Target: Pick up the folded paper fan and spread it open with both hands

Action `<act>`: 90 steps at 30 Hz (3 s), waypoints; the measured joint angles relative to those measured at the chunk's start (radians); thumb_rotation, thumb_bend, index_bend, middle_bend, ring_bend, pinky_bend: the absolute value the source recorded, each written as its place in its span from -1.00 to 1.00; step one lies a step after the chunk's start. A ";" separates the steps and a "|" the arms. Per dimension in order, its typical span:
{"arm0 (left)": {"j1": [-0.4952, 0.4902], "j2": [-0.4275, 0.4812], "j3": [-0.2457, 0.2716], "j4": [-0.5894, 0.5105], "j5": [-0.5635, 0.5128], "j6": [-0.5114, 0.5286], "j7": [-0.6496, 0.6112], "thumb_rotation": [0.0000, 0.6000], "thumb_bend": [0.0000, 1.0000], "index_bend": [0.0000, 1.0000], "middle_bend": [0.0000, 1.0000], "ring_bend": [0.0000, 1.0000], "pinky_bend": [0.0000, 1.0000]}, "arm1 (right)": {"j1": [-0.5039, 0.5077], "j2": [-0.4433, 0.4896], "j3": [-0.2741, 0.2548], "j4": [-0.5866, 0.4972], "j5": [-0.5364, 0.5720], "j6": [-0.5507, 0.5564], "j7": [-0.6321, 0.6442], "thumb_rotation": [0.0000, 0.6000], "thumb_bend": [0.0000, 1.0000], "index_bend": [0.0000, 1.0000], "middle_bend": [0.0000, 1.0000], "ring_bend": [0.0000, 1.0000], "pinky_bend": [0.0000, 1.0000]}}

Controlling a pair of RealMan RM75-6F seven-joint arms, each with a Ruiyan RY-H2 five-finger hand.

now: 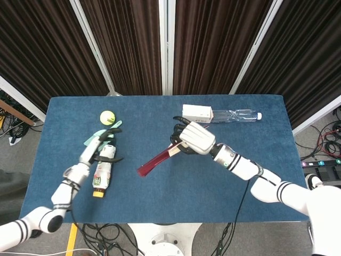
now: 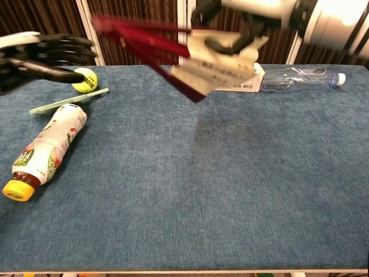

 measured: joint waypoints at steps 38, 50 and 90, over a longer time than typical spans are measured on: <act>-0.136 -0.380 -0.180 0.136 -0.264 0.128 0.088 1.00 -0.49 0.36 0.34 0.12 -0.01 | 0.119 -0.026 0.260 -0.247 0.485 -0.288 -0.395 1.00 0.32 0.57 0.31 -0.37 -0.88; -0.126 -0.330 -0.123 0.152 -0.191 0.147 0.241 1.00 -0.43 0.44 0.49 0.27 0.12 | 0.094 0.006 0.261 -0.275 0.429 -0.243 -0.405 1.00 0.34 0.57 0.31 -0.36 -0.89; -0.137 -0.181 -0.018 -0.092 -0.280 0.424 1.566 1.00 -0.39 0.39 0.70 0.61 0.32 | -0.269 0.300 0.098 -0.757 0.221 0.188 -1.373 1.00 0.47 0.47 0.31 -0.32 -1.00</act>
